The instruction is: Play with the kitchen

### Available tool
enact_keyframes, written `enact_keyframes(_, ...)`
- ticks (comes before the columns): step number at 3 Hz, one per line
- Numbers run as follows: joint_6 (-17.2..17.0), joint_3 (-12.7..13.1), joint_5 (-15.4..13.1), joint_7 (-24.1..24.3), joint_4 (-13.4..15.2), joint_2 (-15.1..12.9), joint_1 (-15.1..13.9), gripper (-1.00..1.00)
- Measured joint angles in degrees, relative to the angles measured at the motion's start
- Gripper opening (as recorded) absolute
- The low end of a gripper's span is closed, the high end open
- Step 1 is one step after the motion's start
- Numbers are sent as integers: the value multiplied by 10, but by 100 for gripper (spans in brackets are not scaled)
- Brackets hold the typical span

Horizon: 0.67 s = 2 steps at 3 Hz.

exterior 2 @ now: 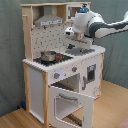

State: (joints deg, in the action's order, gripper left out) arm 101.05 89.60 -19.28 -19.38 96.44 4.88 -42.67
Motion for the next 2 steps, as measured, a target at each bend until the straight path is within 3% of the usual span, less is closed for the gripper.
enact_keyframes(1, 31, 0, 0, -32, -34, 3, -23, 100)
enact_keyframes(2, 76, 1, 2, -57, -20, -7, -42, 100)
